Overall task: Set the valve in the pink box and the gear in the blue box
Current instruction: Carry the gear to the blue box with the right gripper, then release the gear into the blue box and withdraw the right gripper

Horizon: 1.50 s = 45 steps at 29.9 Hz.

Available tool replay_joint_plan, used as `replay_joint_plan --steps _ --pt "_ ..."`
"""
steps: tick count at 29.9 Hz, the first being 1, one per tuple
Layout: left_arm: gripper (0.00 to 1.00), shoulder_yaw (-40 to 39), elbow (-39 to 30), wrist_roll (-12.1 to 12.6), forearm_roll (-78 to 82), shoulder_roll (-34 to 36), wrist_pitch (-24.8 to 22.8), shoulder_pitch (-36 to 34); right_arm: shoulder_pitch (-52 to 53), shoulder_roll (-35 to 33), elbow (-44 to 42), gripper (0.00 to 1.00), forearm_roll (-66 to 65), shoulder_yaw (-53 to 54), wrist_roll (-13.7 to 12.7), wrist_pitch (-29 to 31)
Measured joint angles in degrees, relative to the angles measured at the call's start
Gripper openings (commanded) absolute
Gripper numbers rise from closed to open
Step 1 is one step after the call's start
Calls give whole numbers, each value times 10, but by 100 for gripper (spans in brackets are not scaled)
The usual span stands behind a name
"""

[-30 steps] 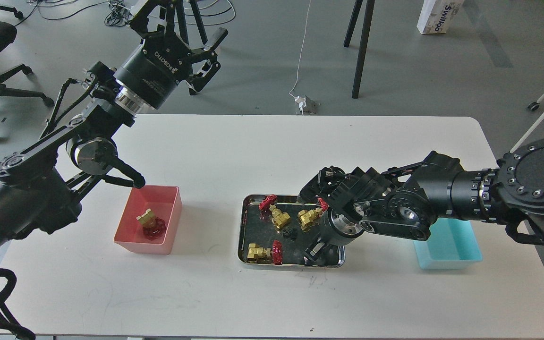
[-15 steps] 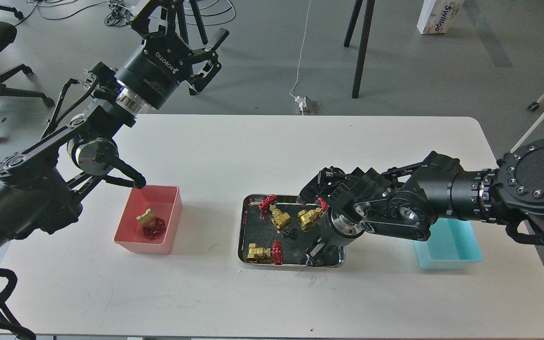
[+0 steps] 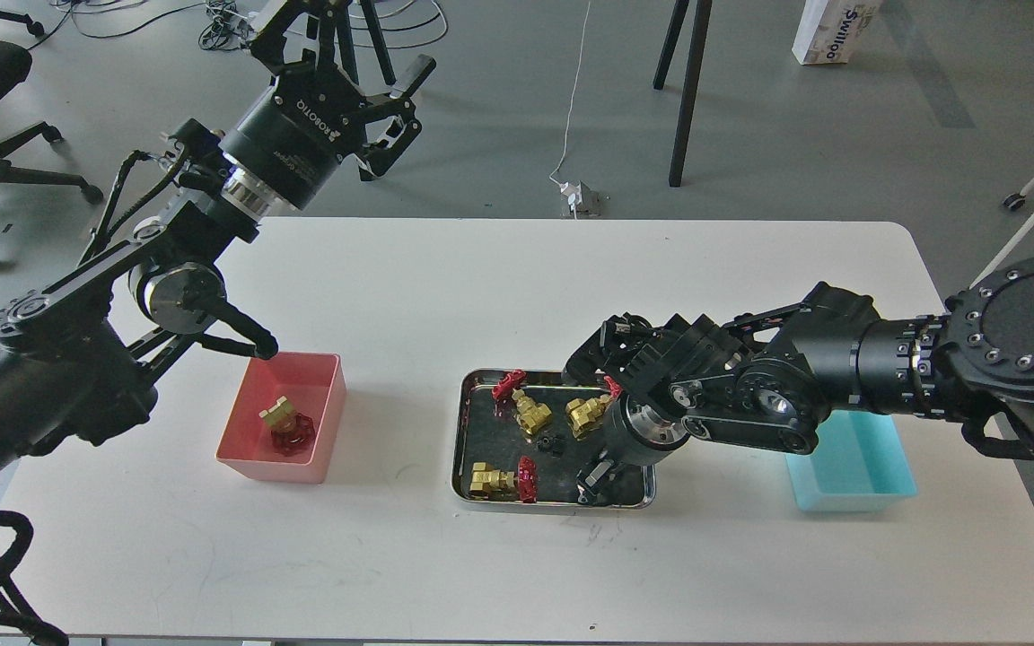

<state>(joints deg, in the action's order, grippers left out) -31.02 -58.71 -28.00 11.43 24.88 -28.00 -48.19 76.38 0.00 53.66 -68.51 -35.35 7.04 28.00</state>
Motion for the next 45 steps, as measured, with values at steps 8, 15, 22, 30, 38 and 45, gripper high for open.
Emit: replay_joint_plan --steps 8,15,22,30,38,45 --pt "88 1 0 0 0 -3 0 0 41 0 24 14 1 20 0 0" --pt "88 0 0 0 0 -7 0 -1 113 -91 92 14 2 40 0 0" --pt "88 3 0 0 0 -23 0 -2 153 -314 198 14 -3 40 0 0" --pt "88 5 0 0 5 -34 0 -2 94 -494 226 14 -37 39 0 0" --pt "88 6 0 0 13 -43 0 -2 9 -510 206 20 -46 67 0 0" --pt "88 6 4 0 13 -43 0 -2 -23 -505 198 50 -46 90 -3 0"
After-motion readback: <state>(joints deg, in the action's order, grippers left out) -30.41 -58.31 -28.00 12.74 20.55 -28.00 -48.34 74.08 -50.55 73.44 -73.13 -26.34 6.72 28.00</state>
